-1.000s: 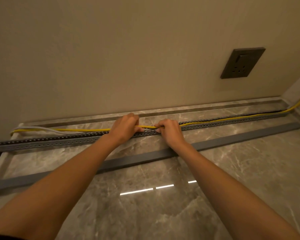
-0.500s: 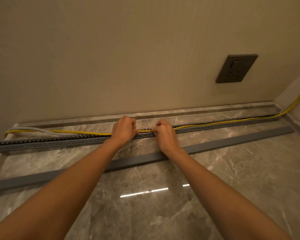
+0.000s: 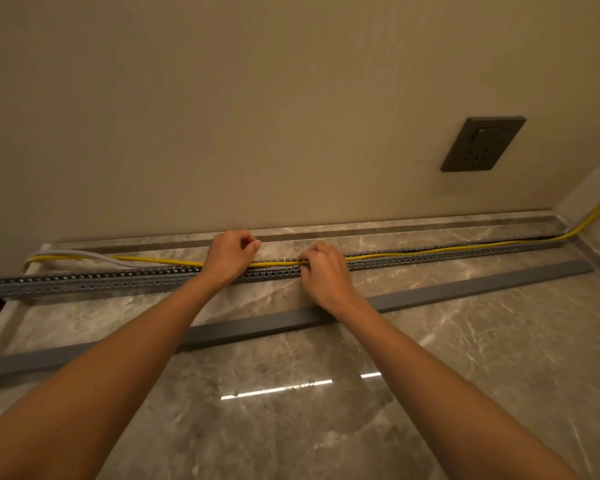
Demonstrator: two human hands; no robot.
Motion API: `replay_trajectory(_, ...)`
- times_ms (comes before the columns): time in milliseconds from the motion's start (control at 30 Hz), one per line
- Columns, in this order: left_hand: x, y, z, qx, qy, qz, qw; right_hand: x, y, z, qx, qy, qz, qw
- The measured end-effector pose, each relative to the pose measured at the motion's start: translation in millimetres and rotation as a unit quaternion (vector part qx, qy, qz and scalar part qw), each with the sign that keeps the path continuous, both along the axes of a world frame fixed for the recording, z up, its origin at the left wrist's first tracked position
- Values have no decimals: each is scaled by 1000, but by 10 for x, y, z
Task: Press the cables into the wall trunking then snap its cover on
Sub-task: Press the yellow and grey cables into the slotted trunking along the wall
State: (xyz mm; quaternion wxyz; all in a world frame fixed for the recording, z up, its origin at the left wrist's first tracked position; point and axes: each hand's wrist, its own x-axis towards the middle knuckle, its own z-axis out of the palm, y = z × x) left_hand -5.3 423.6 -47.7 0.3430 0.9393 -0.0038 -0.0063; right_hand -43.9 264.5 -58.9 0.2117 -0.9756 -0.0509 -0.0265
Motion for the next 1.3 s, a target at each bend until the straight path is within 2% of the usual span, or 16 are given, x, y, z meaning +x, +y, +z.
replay_trajectory(133,46,343,24,48,74,-58,994,-12,321,30,31,9,43,999)
replay_trajectory(333,100,738,88,101,155,-131,974,67,721,-32,24,47,112,992)
replay_trajectory(433,120,920,34,118,126,-133,976,98,823,-56,44,43,88,994)
replay_trajectory(600,68,997,52,68,63,-162,983,155,786,-77,65,43,68,995)
replay_trajectory(700,64,1033,9,105,16,-172,979,161,832,-101,62,29,46,997)
replay_trajectory(900,21,1019,-7,156,-20,-168,973,182,886,-78,64,23,12,998)
replay_trajectory(1033,24,936,-22,154,-11,-119,981,168,885,-38,63,35,14,997)
replay_trajectory(1167,28,808,-30,89,21,-33,995,164,849,-10,58,34,30,997)
replay_trajectory(1300,44,715,-29,82,30,-21,996,97,772,-90,62,-22,51,997)
